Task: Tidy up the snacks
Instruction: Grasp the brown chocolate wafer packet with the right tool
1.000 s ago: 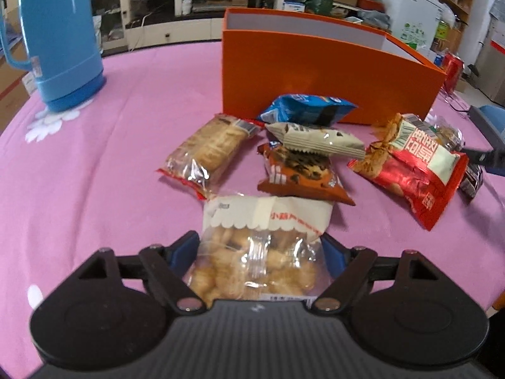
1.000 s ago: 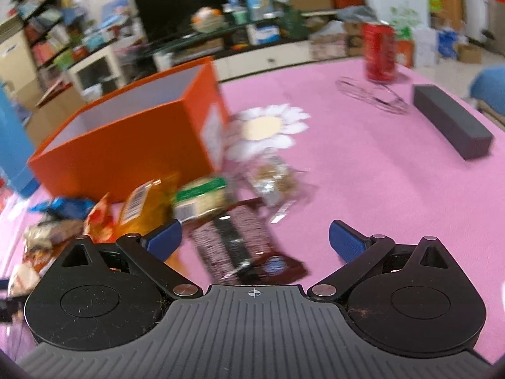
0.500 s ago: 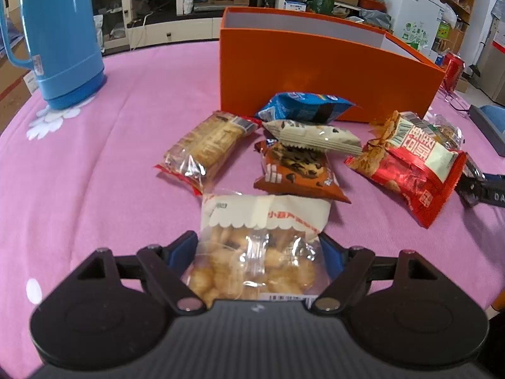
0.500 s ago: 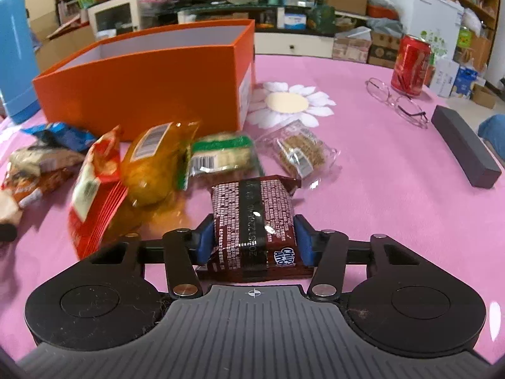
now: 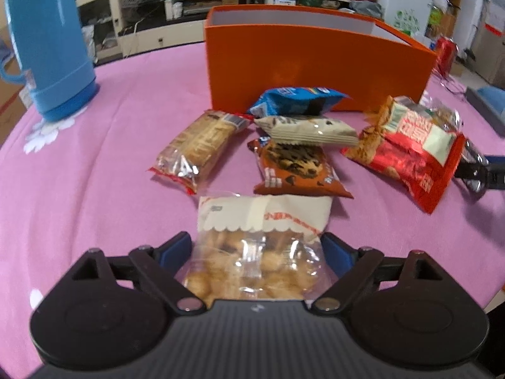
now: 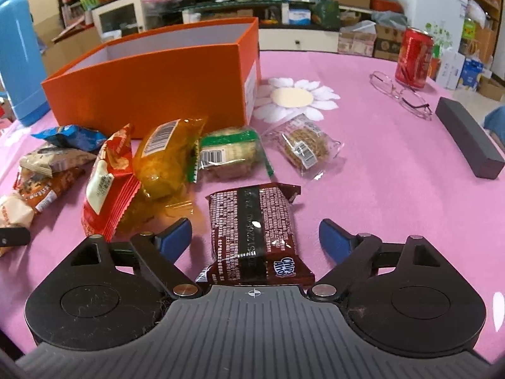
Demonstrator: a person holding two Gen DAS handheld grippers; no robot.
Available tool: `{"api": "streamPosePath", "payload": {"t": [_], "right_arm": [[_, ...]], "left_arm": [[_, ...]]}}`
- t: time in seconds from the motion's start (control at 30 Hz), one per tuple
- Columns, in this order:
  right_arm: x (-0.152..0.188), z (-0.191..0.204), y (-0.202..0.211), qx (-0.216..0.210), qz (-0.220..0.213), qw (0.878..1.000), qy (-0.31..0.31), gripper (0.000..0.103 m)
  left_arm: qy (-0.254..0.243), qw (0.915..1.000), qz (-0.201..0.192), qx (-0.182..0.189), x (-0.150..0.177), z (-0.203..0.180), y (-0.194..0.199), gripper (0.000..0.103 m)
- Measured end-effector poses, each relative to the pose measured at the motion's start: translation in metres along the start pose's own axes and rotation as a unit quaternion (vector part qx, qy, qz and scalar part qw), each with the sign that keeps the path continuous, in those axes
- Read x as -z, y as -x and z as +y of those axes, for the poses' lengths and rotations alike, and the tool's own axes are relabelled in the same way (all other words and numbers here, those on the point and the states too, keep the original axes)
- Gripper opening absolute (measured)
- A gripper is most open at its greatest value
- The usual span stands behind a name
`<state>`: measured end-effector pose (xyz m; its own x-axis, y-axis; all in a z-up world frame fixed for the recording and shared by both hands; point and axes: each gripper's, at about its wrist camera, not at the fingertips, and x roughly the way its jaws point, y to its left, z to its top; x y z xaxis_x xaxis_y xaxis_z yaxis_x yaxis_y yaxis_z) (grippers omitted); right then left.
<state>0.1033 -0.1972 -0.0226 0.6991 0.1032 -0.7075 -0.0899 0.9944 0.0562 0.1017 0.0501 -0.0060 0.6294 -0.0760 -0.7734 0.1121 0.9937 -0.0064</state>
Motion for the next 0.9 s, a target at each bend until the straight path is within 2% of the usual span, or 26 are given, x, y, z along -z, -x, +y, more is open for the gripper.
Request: {"api": "streamPosePath", "payload": {"t": [0.1,0.17,0.2,0.23,0.27,0.3,0.5,0.57,0.63,0.8,0.87,0.9], "right_arm": [[0.001,0.0,-0.005,0.005,0.007,1.0,0.003,0.073],[0.001,0.002,-0.007,0.014,0.003,1.0,0.014,0.069],[0.0,0.002,-0.007,0.014,0.001,1.0,0.014,0.067],[0.001,0.003,-0.007,0.014,-0.003,1.0,0.016,0.057],[0.001,0.003,-0.005,0.012,-0.006,1.0,0.018,0.039],[0.0,0.003,-0.004,0.012,-0.01,1.0,0.019,0.033],[0.003,0.0,0.002,0.012,-0.007,1.0,0.015,0.032],[0.006,-0.001,0.006,0.014,-0.004,1.0,0.011,0.033],[0.009,-0.002,0.009,0.015,-0.004,1.0,0.001,0.034],[0.012,-0.005,0.015,0.013,-0.007,1.0,-0.017,0.038],[0.013,-0.006,0.016,0.014,-0.01,1.0,-0.021,0.045],[0.013,-0.006,0.016,0.015,-0.01,1.0,-0.021,0.045]], "left_arm": [[0.0,1.0,-0.004,0.002,0.0,0.0,-0.001,0.088],[0.005,0.9999,-0.01,0.0,0.0,0.002,-0.001,0.079],[0.007,0.9999,-0.012,0.003,-0.001,0.002,0.0,0.078],[0.007,0.9999,-0.013,0.004,-0.001,0.003,0.0,0.076],[0.007,0.9999,-0.015,0.003,0.0,0.003,0.001,0.075],[0.006,0.9999,-0.015,0.003,0.0,0.003,0.001,0.075],[-0.003,0.9999,-0.008,0.014,0.004,0.003,0.007,0.075],[-0.002,0.9999,-0.001,0.016,0.006,0.002,0.008,0.082],[-0.002,0.9999,0.001,0.013,0.007,0.002,0.009,0.082],[-0.001,1.0,0.002,0.003,0.009,0.005,0.01,0.086],[-0.005,1.0,0.0,0.001,0.01,0.006,0.011,0.086],[-0.007,1.0,-0.001,0.002,0.011,0.006,0.01,0.086]]}}
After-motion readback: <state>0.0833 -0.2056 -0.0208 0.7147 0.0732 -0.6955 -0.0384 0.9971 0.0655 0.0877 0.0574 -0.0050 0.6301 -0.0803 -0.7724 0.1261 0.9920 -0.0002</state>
